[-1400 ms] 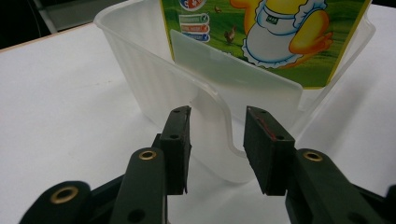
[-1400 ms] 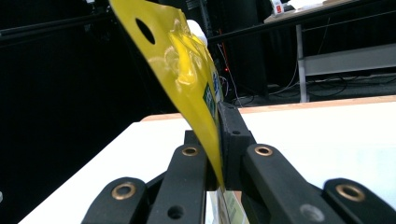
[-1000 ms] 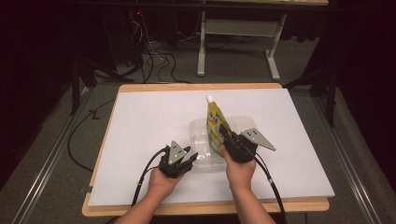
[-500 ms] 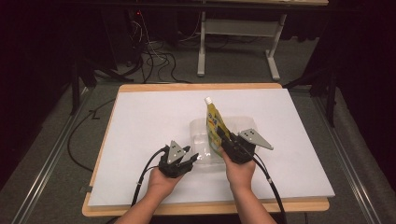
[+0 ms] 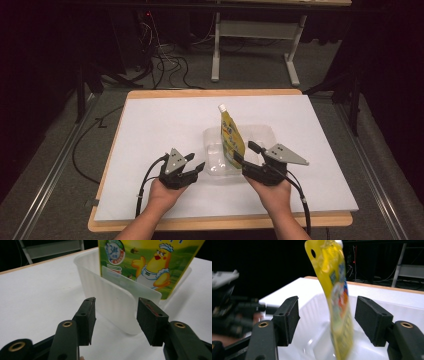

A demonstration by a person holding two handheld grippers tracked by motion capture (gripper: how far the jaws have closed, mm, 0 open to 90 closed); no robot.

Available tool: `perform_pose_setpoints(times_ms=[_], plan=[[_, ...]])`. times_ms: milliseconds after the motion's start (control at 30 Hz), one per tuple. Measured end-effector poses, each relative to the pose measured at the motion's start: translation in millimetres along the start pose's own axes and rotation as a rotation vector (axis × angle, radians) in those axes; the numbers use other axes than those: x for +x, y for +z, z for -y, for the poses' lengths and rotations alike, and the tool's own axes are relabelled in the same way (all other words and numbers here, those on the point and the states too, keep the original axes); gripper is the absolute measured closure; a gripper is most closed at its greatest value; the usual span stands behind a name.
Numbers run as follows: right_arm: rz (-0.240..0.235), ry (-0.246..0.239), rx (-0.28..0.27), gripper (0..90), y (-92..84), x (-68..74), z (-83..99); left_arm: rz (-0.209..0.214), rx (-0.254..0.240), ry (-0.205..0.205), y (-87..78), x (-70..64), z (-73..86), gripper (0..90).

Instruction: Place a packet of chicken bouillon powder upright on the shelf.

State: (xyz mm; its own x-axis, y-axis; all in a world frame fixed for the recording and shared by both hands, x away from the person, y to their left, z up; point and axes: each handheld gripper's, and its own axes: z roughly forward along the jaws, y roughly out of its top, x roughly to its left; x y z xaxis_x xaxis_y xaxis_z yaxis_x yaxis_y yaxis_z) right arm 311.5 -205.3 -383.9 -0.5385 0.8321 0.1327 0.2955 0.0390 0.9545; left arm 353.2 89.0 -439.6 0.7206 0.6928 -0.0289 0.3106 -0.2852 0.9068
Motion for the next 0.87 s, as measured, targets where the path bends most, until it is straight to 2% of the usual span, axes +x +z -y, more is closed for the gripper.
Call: perform_pose_setpoints(times_ms=[33,133,167,200,233,267,300,333,367,400,433,467,500,533,567,633,867], plan=[[0.004,-0.006,0.002,36.3,-8.1,-2.7,1.3,-0.010,-0.007,-0.012,-3.8,4.3,-0.1,49.6],[0.038,-0.017,-0.008,36.3,-32.0,-17.2,6.0,-0.037,-0.010,-0.015,-9.0,11.4,0.5,48.9],[0.038,-0.017,-0.008,36.3,-32.0,-17.2,6.0,-0.037,-0.010,-0.015,-9.0,11.4,0.5,48.7],[0.079,-0.029,-0.014,36.4,-44.4,-33.6,8.6,-0.052,-0.005,-0.029,-12.3,18.0,1.8,48.4],[0.079,-0.029,-0.014,36.4,-44.4,-33.6,8.6,-0.052,-0.005,-0.029,-12.3,18.0,1.8,48.2],[0.128,-0.031,-0.004,36.7,-54.1,-55.5,11.4,-0.068,0.006,-0.043,-15.1,25.5,4.1,48.0],[0.128,-0.031,-0.004,36.7,-54.1,-55.5,11.4,-0.068,0.006,-0.043,-15.1,25.5,4.1,47.9],[0.184,-0.036,0.006,38.3,-61.9,-77.7,17.5,-0.098,0.026,-0.037,-16.3,32.4,7.5,47.8],[0.184,-0.036,0.006,38.3,-61.9,-77.7,17.5,-0.098,0.026,-0.037,-16.3,32.4,7.5,47.7],[0.248,-0.054,0.016,40.2,-67.5,-99.0,32.5,-0.119,0.043,-0.055,-15.5,39.7,11.5,47.5],[0.248,-0.054,0.016,40.2,-67.5,-99.0,32.5,-0.119,0.043,-0.055,-15.5,39.7,11.5,47.4],[0.271,-0.008,0.060,40.8,-69.5,-118.3,46.6,-0.119,0.059,-0.090,-14.4,45.7,13.6,46.8],[0.296,0.004,0.072,42.2,-71.2,-124.3,50.7,-0.122,0.061,-0.095,-14.0,46.6,14.3,46.4],[0.296,0.004,0.072,42.2,-71.2,-124.3,50.7,-0.122,0.061,-0.095,-14.0,46.6,14.3,46.2],[0.316,0.033,0.049,43.0,-75.1,-132.4,53.6,-0.123,0.065,-0.095,-12.8,45.4,15.3,45.8],[0.324,0.054,0.041,43.0,-76.2,-136.0,53.0,-0.127,0.073,-0.081,-12.1,42.5,15.9,45.6],[0.334,0.045,0.035,43.6,-76.8,-134.3,51.6,-0.118,0.073,-0.051,-10.3,35.3,15.4,45.4]])
